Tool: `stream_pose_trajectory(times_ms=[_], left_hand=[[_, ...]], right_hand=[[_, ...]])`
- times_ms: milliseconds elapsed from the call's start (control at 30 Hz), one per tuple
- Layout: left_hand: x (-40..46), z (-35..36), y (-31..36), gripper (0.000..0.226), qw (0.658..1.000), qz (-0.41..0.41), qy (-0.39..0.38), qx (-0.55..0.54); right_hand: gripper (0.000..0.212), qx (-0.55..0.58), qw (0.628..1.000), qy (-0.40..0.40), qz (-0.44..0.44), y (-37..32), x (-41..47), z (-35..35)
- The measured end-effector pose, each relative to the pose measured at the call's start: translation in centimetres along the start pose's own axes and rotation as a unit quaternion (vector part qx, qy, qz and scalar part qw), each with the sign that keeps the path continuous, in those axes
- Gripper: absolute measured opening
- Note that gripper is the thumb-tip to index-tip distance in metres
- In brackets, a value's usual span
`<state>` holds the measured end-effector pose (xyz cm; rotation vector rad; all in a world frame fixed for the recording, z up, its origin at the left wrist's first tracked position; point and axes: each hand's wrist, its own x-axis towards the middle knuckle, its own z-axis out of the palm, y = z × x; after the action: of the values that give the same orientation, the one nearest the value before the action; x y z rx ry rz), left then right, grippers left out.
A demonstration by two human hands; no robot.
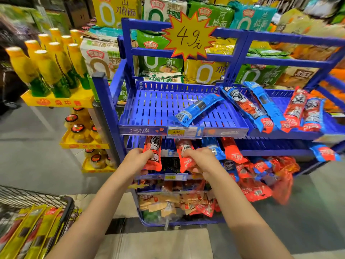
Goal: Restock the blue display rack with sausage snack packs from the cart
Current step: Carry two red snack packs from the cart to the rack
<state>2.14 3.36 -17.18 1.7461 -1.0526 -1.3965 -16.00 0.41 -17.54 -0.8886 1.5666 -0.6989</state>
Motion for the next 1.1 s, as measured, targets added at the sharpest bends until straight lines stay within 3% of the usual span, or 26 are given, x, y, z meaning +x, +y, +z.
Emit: stream_pose_trajectory(times_ms=[133,200,333,400,633,933,1100], left_hand=[[-0.7,0.4,-0.2,0.007,1.0,-0.023,-0.012,0.008],[-1.0,0.6,-0.5,0.007,0.999,-0.042,-0.011,0.001],[-1.4,1.1,-0.6,0.032,0.999,-0.026,-0.016,-0.013],[-1.7,1.1,-1.0,0.03,1.0,-0.016,0.004,-0.025],[-3.8,1.3,-2.7,0.023,0.996,-0.04,0.025,-0.071],[-12.0,-0.8,-8.6,0.019,0.981,-0.068,0.07,-0.17],[-17.3,-4.0,-14.2,0.039,0.961,-0.106,0.158,-0.201]], right_hand=[[0.01,-0.036,0.998,-0.04,0.017,-0.5,-0.8,-0.9],[0.009,-0.032,0.998,-0.05,0.017,-0.7,-1.1,-1.2],[0.016,-0.043,0.997,-0.063,0.007,-0.6,-1.4,-1.6],[0.023,-0.049,0.997,-0.056,-0.002,-0.2,-1.4,-1.7],[0.02,-0.019,0.998,-0.068,-0.006,2.0,-3.1,-3.2],[0.011,0.045,0.976,-0.212,0.029,6.6,-7.1,-1.8],[0.012,0.032,0.956,-0.287,0.057,9.0,-8.8,3.4]])
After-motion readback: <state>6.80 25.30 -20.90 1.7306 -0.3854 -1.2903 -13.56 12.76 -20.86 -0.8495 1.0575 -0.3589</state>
